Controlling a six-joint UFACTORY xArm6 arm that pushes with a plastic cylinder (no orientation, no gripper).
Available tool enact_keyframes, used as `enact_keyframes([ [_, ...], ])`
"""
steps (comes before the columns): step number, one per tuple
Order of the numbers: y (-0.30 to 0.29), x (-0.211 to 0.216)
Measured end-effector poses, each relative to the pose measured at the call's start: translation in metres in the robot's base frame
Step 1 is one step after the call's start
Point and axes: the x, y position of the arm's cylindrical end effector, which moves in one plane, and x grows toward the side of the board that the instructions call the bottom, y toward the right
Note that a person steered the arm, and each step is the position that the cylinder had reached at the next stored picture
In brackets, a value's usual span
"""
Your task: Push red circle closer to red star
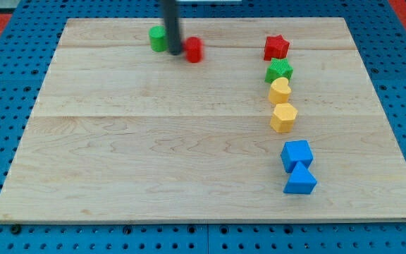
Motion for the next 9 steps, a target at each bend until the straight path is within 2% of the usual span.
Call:
enact_keyframes([
  [1, 0.074, -0.021],
  [2, 0.036, -0.019],
  [3, 0.064, 0.041],
  [4, 0.078, 0.034],
  [5, 0.094, 0.002],
  [7, 0.111, -0.035],
  [8, 0.083, -0.037],
  [9, -0.014, -0.016],
])
